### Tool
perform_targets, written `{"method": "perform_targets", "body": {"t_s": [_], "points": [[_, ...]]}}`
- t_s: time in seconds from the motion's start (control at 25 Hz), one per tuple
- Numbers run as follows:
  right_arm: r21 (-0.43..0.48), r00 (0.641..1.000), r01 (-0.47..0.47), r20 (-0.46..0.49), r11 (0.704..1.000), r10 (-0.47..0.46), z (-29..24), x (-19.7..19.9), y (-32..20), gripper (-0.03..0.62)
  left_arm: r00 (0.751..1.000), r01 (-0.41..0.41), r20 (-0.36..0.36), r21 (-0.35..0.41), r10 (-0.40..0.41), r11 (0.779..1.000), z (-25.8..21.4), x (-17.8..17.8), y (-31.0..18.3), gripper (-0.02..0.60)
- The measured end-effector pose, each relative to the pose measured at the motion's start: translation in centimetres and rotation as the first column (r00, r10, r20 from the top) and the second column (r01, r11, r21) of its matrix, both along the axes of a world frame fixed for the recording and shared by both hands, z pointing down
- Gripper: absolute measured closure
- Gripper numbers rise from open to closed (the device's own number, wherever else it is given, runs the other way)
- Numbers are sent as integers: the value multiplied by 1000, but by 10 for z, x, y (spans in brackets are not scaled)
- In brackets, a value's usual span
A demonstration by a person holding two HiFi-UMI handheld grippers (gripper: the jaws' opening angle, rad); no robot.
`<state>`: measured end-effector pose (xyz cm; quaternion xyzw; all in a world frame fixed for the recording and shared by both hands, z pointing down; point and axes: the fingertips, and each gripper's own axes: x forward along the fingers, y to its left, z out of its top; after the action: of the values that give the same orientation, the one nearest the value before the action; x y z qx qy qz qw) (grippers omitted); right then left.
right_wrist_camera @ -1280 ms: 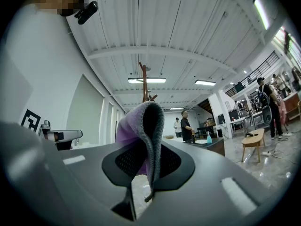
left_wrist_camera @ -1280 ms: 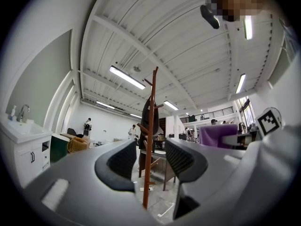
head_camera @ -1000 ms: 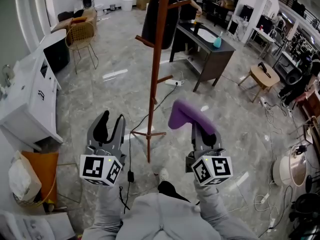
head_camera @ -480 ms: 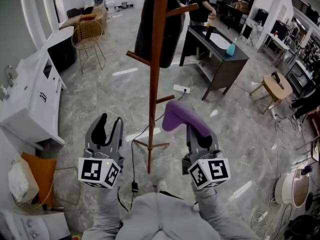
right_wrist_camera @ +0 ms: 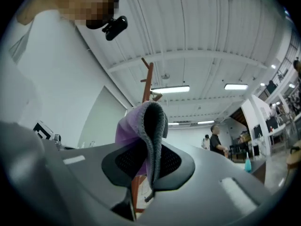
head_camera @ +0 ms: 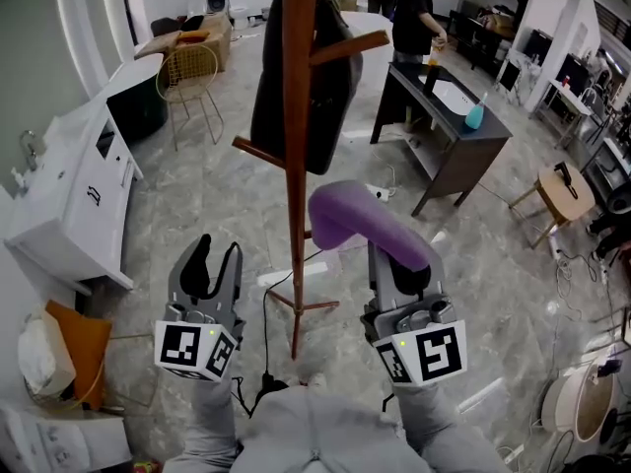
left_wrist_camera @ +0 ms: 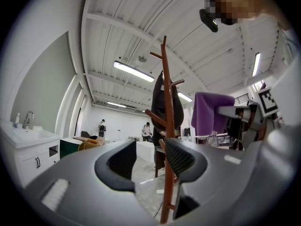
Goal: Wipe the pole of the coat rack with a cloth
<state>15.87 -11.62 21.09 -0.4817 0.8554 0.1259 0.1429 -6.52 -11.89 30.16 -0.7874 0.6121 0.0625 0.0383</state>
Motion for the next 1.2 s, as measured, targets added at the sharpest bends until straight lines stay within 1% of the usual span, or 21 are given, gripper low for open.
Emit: {"method": "perform_targets", "body": {"t_s": [0.16,0.24,0.32,0.44,0.56,0.68,0.84,1.04,1.2], "points": [[150,997,6,-73,989,5,-46,-19,-12,549,1000,3,2,10,-3,1000,-6,-2,-8,377],[218,994,-9,-106,976,33,-68,-30,-17,549,1000,-7,2,16,7,1000,-8,-3,-12,377],[288,988,-36,-136,957,78,-90,-41,-21,549,1000,-18,-5,20,18,1000,-9,-7,-16,377],[359,978,-74,-155,930,138,-117,-57,-26,548,999,-36,-11,23,36,999,-10,-16,-22,377],[404,964,-111,-178,908,197,-135,-72,-33,548,999,-50,-16,31,51,998,-9,-27,-28,377],[415,943,-150,-214,897,257,-139,-85,-45,548,998,-58,-22,35,58,998,-8,-40,-33,377],[403,905,-201,-273,893,327,-134,-99,-62,548,997,-67,-33,33,68,997,-6,-55,-39,377],[377,865,-253,-325,891,383,-117,-111,-74,549,994,-98,-43,25,99,995,-2,-65,-49,377],[345,848,-275,-352,897,396,-96,-113,-77,549,990,-130,-51,23,131,991,3,-62,-55,377]]}}
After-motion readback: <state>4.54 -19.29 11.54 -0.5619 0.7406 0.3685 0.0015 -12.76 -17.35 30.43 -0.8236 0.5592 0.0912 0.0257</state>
